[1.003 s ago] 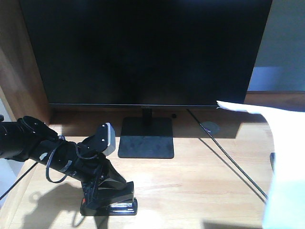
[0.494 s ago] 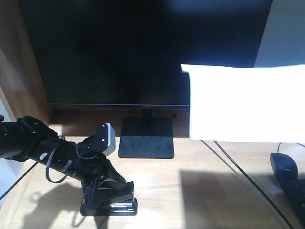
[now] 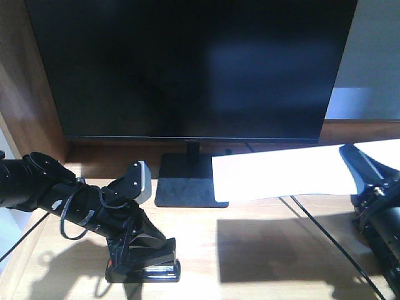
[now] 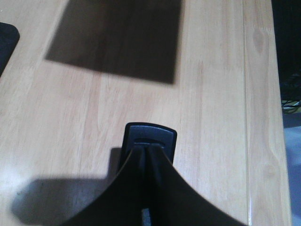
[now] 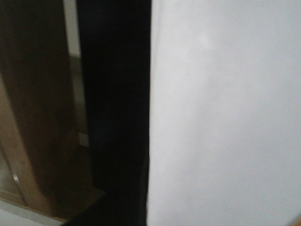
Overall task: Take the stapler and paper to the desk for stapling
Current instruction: 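Swing the white paper with the right gripper over the desk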
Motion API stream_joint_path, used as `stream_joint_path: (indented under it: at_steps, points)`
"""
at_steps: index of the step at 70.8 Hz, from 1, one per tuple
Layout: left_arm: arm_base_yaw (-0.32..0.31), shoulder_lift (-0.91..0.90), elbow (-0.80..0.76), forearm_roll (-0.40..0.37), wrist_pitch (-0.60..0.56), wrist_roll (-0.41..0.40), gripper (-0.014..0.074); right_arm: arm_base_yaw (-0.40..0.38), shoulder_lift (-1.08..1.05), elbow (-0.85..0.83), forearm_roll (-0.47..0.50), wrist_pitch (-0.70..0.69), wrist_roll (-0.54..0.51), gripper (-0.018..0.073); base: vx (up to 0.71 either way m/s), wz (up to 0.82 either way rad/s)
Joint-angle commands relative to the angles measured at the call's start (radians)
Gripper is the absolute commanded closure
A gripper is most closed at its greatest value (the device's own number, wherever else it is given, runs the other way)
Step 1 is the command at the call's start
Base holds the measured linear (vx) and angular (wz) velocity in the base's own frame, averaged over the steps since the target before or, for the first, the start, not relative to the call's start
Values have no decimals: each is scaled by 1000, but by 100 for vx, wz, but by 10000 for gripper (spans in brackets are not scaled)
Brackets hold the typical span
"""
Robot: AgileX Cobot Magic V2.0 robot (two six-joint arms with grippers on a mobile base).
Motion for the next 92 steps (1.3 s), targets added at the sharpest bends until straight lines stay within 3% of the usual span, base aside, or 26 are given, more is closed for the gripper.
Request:
stream_joint_path:
  at_steps: [1, 10, 19, 27, 49, 57, 65, 79, 92]
  points:
    - [-6, -42, -19, -50, 35, -10, 603, -110, 45, -72, -163, -191, 19, 561, 0, 0]
    - [-6, -42, -19, -50, 35, -10, 603, -269, 111, -189, -499, -191, 125, 561, 0, 0]
    - [-6, -42, -19, -50, 35, -10, 603, -349, 156, -281, -746, -191, 238, 561, 0, 0]
    - [-6, -42, -19, -50, 35, -10, 603, -368, 185, -315, -900, -191, 306, 561, 0, 0]
    - [-6, -42, -19, -50, 36, -10, 603, -366, 221, -316, -1259, -191, 364, 561, 0, 0]
    - [-6, -42, -19, -50, 35, -10, 603, -349, 221, -316, -1326, -191, 363, 561, 0, 0]
    - [-6, -42, -19, -51, 35, -10, 603, -272, 221, -316, -1343, -191, 351, 561, 0, 0]
    - [-6, -42, -19, -51, 35, -10, 603, -100, 221, -316, -1268, -190, 283, 561, 0, 0]
    - [-6, -42, -19, -51, 35, -10, 603, -78, 221, -316, -1257, -132, 271, 561, 0, 0]
